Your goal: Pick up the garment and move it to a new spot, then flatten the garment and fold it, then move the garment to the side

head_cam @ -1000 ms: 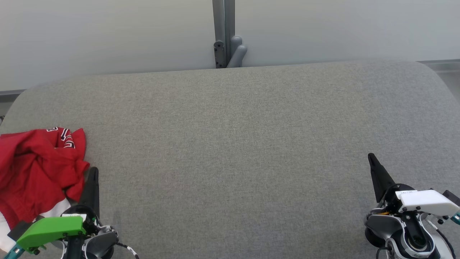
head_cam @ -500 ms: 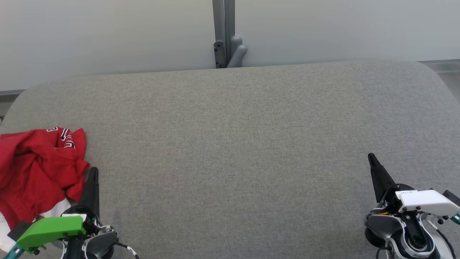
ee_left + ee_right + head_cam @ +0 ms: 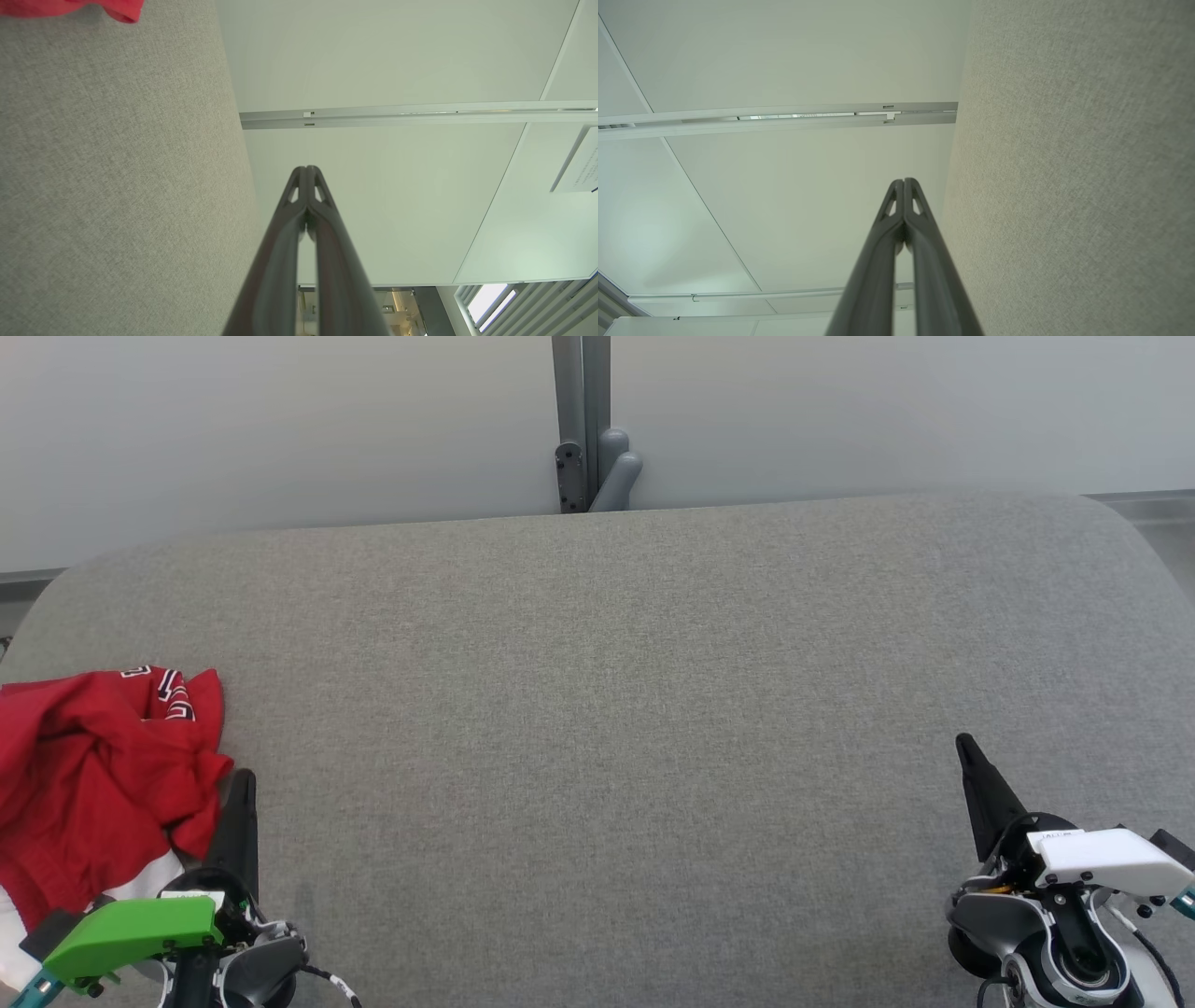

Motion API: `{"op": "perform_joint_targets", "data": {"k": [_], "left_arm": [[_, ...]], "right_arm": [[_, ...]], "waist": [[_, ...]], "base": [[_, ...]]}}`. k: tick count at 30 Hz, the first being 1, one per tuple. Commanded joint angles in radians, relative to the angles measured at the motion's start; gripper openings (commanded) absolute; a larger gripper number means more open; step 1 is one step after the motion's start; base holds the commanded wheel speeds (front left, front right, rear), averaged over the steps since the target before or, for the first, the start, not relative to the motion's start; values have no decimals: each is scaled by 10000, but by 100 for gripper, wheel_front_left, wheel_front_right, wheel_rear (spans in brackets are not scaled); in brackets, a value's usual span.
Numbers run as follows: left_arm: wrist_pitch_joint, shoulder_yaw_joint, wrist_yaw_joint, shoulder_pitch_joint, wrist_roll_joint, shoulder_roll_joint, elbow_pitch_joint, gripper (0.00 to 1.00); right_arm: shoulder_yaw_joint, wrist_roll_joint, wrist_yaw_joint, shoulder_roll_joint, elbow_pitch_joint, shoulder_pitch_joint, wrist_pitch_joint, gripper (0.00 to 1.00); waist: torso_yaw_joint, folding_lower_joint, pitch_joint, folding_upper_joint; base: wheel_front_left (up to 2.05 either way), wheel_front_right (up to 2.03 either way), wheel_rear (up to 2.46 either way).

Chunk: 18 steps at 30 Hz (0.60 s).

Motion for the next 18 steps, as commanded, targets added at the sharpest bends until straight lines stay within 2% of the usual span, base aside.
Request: {"op": "perform_joint_targets", "data": {"k": [1,18], "left_arm": [[26,23,-35,-131,-26,67,-18,0],[26,23,-35,-132,-26,68,-18,0]], "right_arm": [[-11,70,4,-46,-43,86,10,0],[-11,71,4,-46,-43,86,9,0]], "waist": [[0,0,0,0],[0,0,0,0]], "base": [[0,0,0],[0,0,0]]}}
